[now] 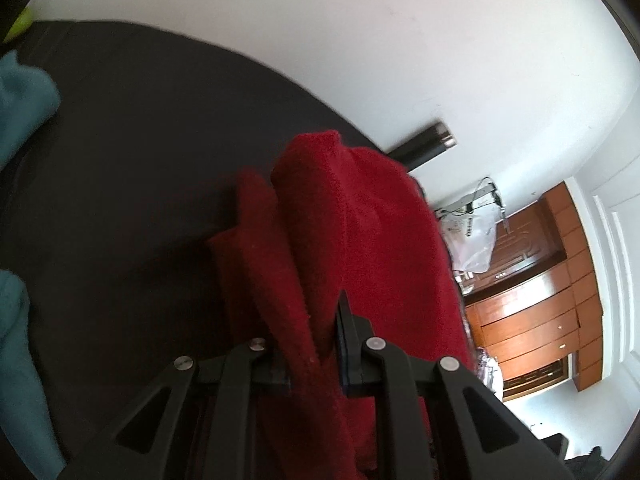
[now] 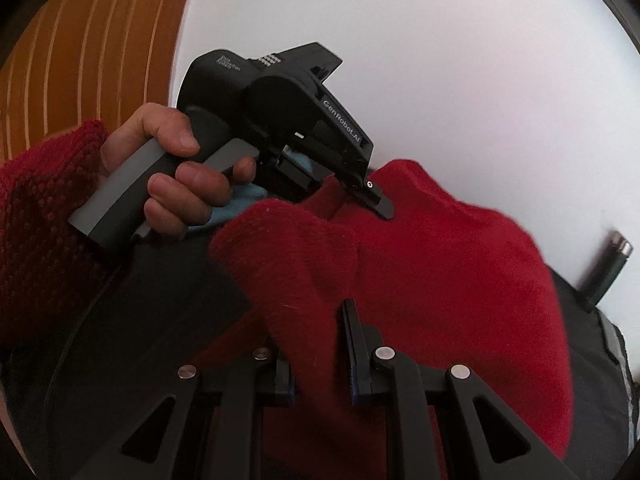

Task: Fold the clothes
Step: 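Fold the held edge over the bundle with the left tool and open both tools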

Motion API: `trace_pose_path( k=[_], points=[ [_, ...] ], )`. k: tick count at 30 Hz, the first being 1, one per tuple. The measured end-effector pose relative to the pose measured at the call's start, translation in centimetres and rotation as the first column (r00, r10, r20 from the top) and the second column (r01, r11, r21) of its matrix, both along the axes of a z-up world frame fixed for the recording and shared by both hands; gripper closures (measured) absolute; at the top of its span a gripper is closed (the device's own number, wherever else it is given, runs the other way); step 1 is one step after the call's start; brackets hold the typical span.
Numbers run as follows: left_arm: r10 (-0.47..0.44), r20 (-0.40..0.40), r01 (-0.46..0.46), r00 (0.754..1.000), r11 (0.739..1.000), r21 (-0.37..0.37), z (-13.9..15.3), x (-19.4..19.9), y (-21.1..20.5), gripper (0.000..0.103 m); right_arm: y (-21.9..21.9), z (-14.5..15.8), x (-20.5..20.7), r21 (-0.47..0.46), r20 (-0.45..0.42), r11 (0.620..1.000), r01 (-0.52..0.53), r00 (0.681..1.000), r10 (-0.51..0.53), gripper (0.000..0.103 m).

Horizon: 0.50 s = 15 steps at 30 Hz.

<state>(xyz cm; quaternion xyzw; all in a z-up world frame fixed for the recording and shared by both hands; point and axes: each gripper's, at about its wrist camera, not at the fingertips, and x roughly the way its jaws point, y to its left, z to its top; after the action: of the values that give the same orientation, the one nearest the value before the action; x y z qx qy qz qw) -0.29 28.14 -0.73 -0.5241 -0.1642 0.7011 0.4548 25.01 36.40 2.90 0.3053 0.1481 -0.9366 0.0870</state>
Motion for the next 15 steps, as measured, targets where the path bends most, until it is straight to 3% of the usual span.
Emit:
trace_pose_path(
  k=[6, 8, 10, 11, 12, 13, 15],
  points=[
    [0.02, 0.017, -0.02, 1.0, 1.0, -0.011, -2.1, -0.2, 0.0, 0.081, -0.1, -1.5, -2.0, 0.025, 0.08, 1.0, -0.004, 0.997, 0.002, 0.083],
    [0.026, 0.005, -0.026, 1.0, 0.999, -0.024, -2.0, 0.0, 0.0, 0.077, 0.2, -1.7, -2.3, 0.024, 0.091, 1.0, -0.01, 0.996, 0.008, 0.078],
    [0.039, -0.006, -0.04, 0.999, 0.998, -0.047, -1.9, 0.2, 0.0, 0.063, 0.3, -1.7, -2.5, 0.017, 0.109, 1.0, -0.027, 0.994, 0.025, 0.067],
    [0.054, -0.017, -0.056, 0.998, 0.996, -0.07, -1.8, 0.4, -0.1, 0.056, 0.4, -1.8, -2.6, 0.01, 0.12, 0.999, -0.042, 0.992, 0.04, 0.052],
    [0.07, -0.029, -0.073, 0.997, 0.993, -0.094, -1.7, 0.6, -0.2, 0.04, 0.5, -1.8, -2.6, 0.002, 0.131, 0.998, -0.057, 0.99, 0.056, 0.043],
    [0.09, -0.043, -0.095, 0.995, 0.988, -0.121, -1.7, 0.9, -0.1, 0.032, 0.6, -1.9, -2.5, -0.007, 0.142, 0.997, -0.072, 0.987, 0.072, 0.042],
    [0.11, -0.053, -0.116, 0.992, 0.984, -0.132, -1.5, 1.5, -0.7, 0.032, 1.3, -1.9, -2.2, -0.016, 0.143, 0.996, -0.09, 0.985, 0.091, 0.042]
  ],
)
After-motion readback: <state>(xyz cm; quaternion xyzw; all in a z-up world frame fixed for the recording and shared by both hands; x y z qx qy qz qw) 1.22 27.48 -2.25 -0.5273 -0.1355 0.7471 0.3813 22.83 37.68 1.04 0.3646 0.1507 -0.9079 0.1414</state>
